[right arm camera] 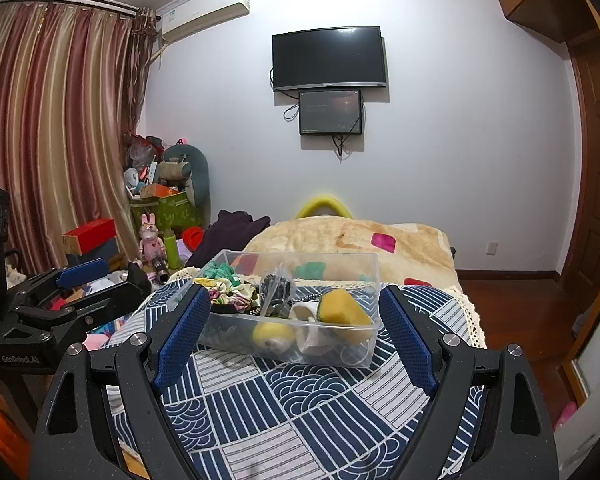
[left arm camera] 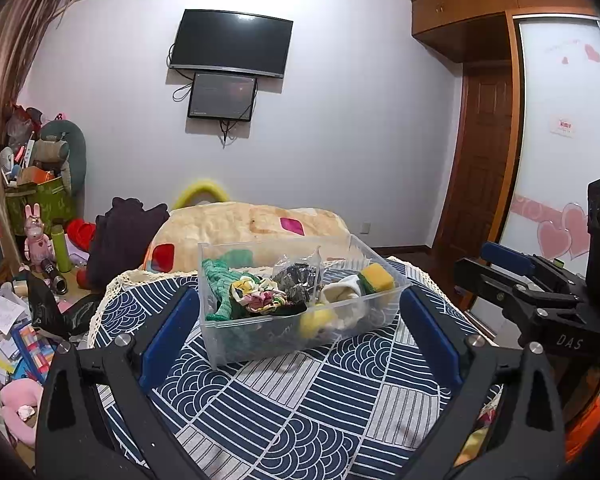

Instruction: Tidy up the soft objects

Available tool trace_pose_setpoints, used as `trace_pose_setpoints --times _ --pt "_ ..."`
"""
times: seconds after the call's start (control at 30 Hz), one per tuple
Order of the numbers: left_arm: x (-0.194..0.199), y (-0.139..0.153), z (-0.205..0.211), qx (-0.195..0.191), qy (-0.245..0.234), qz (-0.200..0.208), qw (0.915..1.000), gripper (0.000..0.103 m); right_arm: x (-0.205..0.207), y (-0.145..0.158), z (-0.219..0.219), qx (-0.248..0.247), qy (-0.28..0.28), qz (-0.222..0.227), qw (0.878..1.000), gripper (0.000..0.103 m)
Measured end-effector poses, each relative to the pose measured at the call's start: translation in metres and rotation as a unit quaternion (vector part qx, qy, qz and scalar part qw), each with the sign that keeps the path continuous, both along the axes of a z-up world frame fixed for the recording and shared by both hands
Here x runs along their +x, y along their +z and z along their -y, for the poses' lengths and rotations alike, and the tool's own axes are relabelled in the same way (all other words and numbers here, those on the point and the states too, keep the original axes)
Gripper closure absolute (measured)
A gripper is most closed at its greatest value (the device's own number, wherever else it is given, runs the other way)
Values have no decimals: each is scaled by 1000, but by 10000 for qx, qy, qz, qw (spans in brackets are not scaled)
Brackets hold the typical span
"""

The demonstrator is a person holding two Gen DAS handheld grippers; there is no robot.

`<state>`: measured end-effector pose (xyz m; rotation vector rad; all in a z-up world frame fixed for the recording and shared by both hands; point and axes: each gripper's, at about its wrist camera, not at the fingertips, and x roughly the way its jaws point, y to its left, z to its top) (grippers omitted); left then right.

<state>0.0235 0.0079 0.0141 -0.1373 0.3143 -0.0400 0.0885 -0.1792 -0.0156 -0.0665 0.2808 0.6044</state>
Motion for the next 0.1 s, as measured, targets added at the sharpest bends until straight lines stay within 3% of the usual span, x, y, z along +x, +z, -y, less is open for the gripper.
trace_pose_setpoints --times 0.1 --pt "0 0 1 -2 -2 -3 10000 1 0 0 0 1 1 2 10000 18"
